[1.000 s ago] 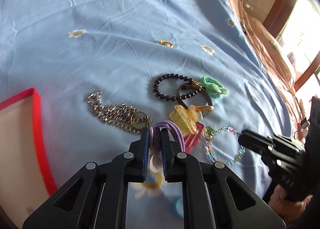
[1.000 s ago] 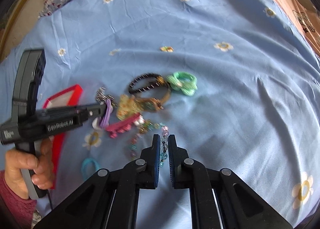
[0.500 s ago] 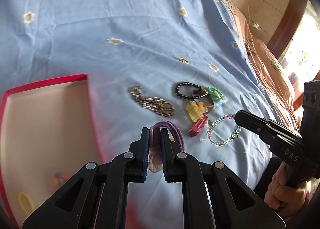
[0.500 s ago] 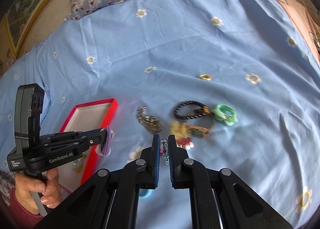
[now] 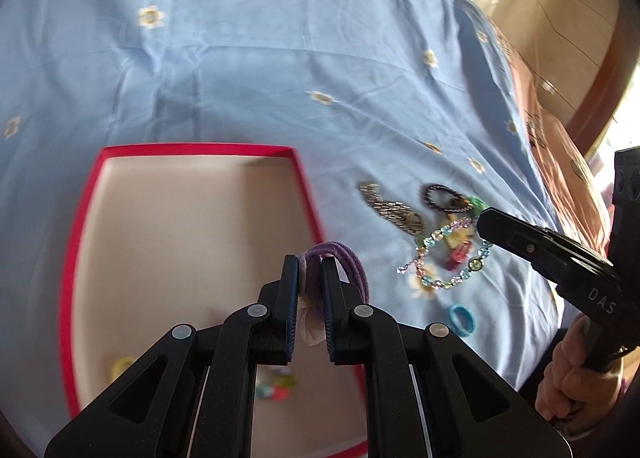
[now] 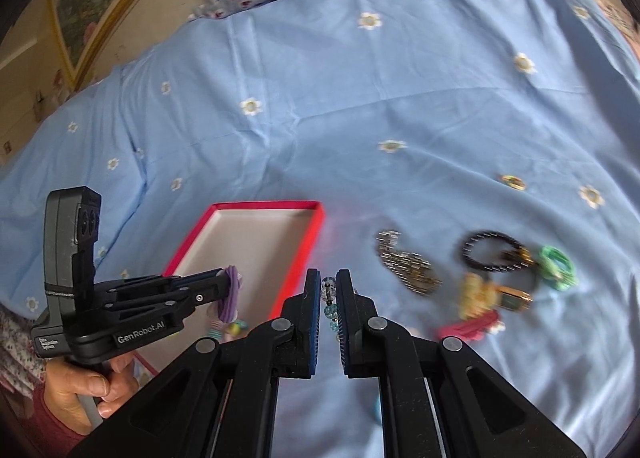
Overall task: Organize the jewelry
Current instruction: 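Carry both items into the red box and open both tools to release them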
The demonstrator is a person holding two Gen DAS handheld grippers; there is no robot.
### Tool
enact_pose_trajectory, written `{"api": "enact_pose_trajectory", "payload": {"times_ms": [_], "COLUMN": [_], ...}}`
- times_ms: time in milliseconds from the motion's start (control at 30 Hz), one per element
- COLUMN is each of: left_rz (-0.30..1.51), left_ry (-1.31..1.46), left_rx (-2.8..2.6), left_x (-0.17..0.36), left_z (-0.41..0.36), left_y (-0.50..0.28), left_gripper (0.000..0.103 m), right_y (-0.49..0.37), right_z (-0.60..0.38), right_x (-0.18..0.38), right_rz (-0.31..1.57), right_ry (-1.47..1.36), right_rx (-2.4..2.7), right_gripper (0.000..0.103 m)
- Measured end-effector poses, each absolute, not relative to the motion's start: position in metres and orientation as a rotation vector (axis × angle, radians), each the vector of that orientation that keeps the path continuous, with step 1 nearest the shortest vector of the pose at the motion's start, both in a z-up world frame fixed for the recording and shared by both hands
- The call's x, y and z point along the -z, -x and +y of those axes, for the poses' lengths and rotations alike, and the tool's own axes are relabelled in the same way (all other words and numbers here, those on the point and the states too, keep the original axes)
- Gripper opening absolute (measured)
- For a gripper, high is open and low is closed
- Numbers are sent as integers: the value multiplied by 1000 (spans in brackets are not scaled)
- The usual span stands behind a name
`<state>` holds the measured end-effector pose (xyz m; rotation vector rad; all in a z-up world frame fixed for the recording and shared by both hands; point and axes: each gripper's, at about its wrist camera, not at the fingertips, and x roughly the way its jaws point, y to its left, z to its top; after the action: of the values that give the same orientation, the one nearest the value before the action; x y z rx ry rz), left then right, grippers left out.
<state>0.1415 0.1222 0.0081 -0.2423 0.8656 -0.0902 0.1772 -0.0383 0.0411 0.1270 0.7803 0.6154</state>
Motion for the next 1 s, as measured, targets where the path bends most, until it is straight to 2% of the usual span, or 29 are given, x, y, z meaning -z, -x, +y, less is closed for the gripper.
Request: {"api": "enact_pose_trajectory", "payload": {"times_ms": [567, 1000], "left_rz": [922, 993], "left_ry": [305, 279], "left_rx": [-101, -155], "left_x": [19, 48], "left_z": [211, 219], "left_y": [-123, -135], "left_gripper": [10, 11], "right_y": [-183, -207], "right_z": [87, 91], "right_x": [-32, 16], "right_rz": [826, 932], "right_ry": [-69, -79], "right_rx": [-845, -781], "right_gripper": [7, 7]}}
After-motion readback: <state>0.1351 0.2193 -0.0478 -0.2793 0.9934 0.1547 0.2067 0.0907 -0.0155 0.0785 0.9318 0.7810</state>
